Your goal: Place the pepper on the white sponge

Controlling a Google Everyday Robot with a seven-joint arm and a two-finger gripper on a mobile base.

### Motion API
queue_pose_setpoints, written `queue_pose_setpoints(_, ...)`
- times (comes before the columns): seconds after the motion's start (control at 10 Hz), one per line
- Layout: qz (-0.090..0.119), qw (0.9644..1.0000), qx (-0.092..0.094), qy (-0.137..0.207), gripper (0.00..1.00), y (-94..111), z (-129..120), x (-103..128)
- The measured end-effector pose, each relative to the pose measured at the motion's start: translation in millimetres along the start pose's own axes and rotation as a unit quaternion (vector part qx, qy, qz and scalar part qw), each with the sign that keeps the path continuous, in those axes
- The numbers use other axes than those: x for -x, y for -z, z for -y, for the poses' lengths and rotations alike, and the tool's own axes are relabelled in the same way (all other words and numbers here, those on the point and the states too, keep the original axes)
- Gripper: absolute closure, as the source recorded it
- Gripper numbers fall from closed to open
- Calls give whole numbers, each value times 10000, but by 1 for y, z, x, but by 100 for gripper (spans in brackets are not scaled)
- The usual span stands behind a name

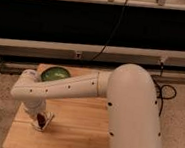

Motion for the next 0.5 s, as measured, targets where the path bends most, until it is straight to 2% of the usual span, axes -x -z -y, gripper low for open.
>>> queue_pose_setpoints(0.2, -12, 9999, -80, 61, 27, -3, 3, -1)
queue_pose_setpoints(0.3, -23, 9999, -107, 68, 21, -4, 3, -2)
queue_pose_setpoints(0.5, -43, 9999, -120, 88, 20, -4, 3, -1)
